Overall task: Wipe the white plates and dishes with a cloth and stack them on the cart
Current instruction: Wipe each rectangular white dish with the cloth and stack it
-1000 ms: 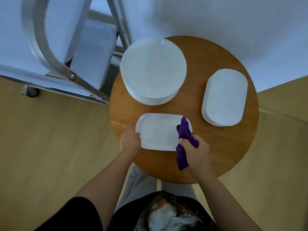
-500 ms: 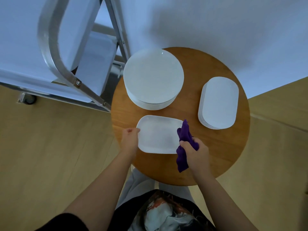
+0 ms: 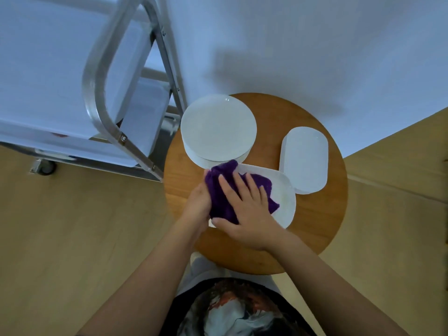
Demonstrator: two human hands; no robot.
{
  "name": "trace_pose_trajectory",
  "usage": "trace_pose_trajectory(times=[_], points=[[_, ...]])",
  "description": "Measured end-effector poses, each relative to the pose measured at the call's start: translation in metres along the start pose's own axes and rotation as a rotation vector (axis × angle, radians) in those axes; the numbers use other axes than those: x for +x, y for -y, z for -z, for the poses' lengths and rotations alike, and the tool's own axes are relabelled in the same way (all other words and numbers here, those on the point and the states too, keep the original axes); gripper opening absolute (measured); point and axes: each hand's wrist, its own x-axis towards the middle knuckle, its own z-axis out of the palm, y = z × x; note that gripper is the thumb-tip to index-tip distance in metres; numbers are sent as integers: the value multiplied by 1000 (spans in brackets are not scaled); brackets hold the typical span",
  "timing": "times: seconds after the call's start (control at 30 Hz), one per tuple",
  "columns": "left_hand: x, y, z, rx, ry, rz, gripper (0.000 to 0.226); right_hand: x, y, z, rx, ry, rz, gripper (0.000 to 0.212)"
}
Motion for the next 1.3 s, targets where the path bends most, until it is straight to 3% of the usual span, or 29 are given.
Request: trace_pose_trajectory(times=[0.1,0.27,0.37,0.5,0.67,0.87,1.03,1.13,1.23,1.3], points=[[-17,-17,4,-49,-2,-28,55,11,9,15,-29,105,131,77],[-45,-36,12,-140,43,-71,45,22,23,47,-216,24,343,78],[-56,-48,20,-176,58,-150,52,24,29,64,-277,-70,430,77],[-69,-56,28,-130,8,-282,53,24,29,84,-303,-162,364,75],[-79,-59,36,-202,-63,-251,57,17,22,105,-341,-286,246,77],[-87,-63,46,-315,-157,-247,44,4,3,110,98,-386,-120,85],[-91,-67,31,-405,-217,-229,41,-2,17,81,515,-670,-458,84],[-92,-65,17,-430,-226,-259,50,-3,26,63,901,-813,-615,80],[-95,-60,6,-334,-148,-241,53,-7,27,66,1100,-870,-682,74],[-97,-68,11,-269,13,-219,53,-11,21,81,1086,-830,-664,71]])
